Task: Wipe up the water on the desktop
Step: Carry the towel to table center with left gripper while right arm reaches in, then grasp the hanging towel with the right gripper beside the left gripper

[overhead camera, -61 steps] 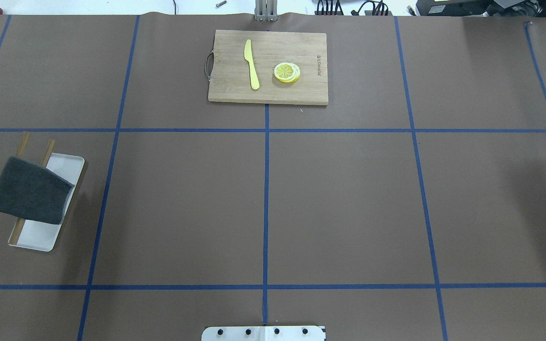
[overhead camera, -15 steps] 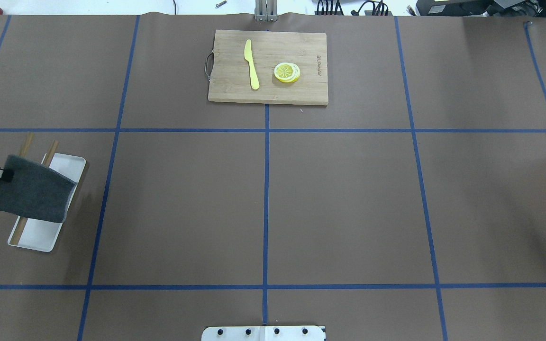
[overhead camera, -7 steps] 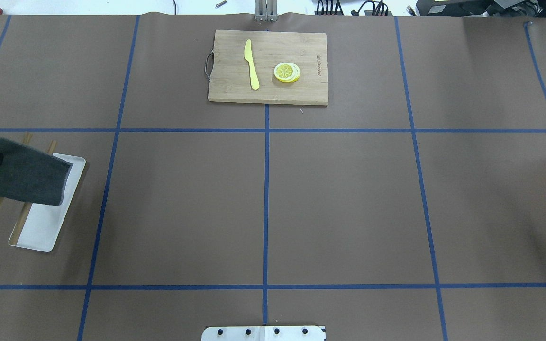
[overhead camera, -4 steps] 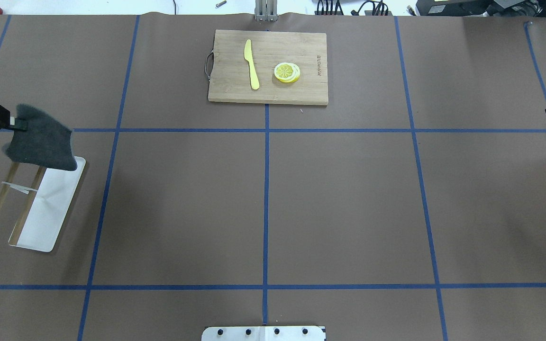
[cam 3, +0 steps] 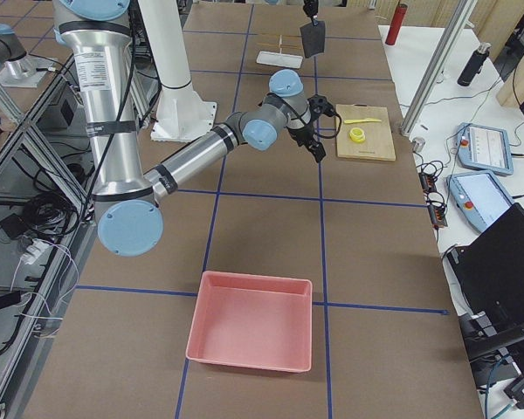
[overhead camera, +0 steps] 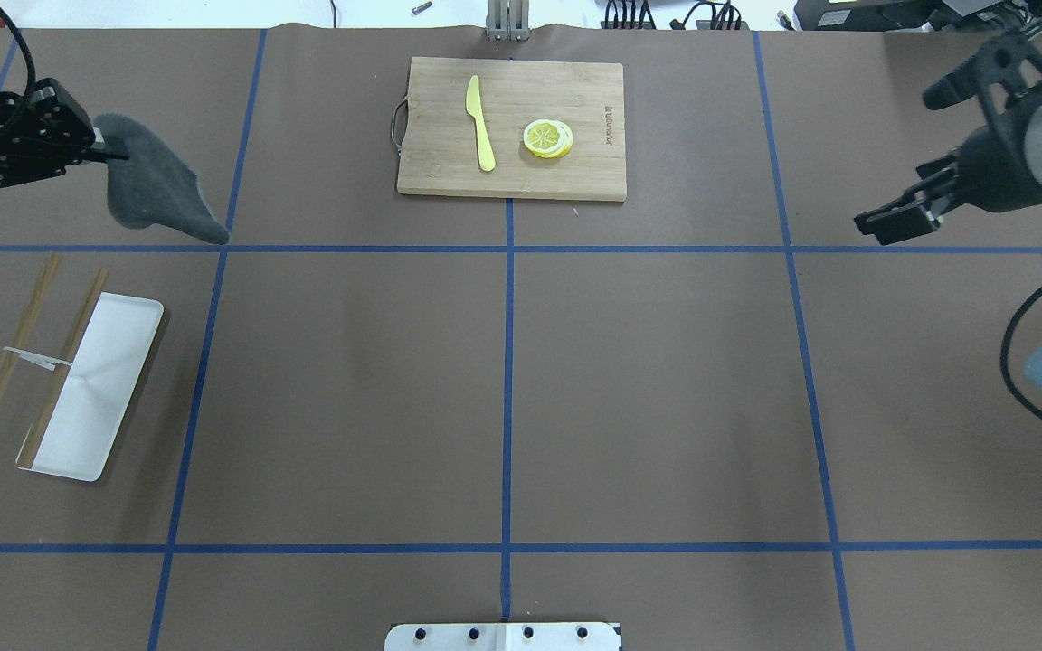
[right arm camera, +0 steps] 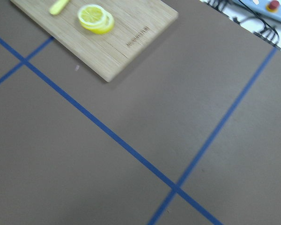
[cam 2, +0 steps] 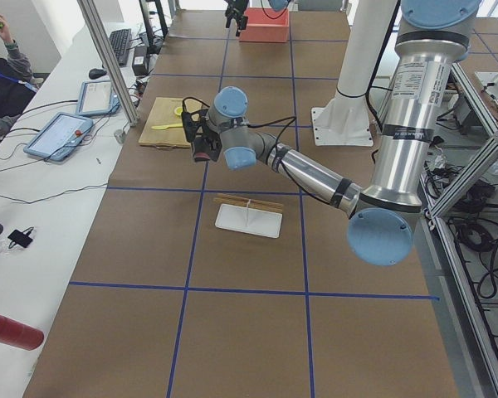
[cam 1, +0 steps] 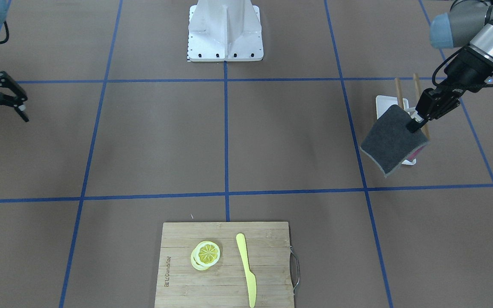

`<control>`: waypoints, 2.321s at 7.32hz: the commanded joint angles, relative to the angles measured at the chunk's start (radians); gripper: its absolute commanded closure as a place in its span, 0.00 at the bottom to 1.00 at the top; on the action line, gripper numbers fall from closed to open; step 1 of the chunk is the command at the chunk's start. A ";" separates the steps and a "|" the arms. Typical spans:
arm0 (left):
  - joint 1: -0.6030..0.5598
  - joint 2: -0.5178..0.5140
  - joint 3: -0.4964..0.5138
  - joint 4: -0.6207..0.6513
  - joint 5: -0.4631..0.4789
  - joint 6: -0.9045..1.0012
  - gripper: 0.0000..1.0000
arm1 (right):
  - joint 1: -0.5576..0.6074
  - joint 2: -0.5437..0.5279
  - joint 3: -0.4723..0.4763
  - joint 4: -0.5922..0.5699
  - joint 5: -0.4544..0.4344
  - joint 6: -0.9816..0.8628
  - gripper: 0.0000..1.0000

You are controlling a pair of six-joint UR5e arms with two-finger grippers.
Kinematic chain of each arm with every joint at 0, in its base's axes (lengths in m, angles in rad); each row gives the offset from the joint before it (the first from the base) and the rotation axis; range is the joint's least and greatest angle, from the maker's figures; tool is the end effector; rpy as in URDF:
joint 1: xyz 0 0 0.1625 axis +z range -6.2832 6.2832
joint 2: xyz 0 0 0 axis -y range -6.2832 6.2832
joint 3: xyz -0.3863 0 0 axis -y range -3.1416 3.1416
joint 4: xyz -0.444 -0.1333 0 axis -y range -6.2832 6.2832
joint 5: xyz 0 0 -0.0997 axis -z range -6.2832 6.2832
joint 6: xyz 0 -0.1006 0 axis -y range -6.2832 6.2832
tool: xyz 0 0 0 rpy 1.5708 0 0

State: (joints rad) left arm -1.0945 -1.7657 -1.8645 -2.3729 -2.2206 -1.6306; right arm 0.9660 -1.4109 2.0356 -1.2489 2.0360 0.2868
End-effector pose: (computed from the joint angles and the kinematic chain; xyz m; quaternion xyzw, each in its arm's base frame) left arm 0.1976 -0.5410 0.2594 0.0603 0.6215 -0.2522 0.7392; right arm -0.2418 -0.5049 0.2558 0.3117 -0.3764 -0.2409 0.8385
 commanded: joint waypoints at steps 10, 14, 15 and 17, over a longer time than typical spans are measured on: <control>0.333 -0.305 -0.054 0.072 0.240 -0.526 1.00 | -0.607 0.343 -0.014 0.026 -0.714 0.069 0.01; 0.378 -0.307 -0.107 0.069 0.239 -0.565 1.00 | -0.607 0.342 -0.014 0.028 -0.720 0.068 0.11; 0.380 -0.307 -0.107 0.067 0.237 -0.565 1.00 | -0.607 0.342 -0.012 0.029 -0.723 0.069 0.21; 0.380 -0.308 -0.108 0.067 0.237 -0.565 1.00 | -0.605 0.343 -0.012 0.029 -0.723 0.071 0.49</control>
State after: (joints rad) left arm -0.7154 -2.0734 -1.9718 -2.3054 -1.9833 -2.1949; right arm 0.3598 -1.0689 2.0231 -1.2204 1.3138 0.3561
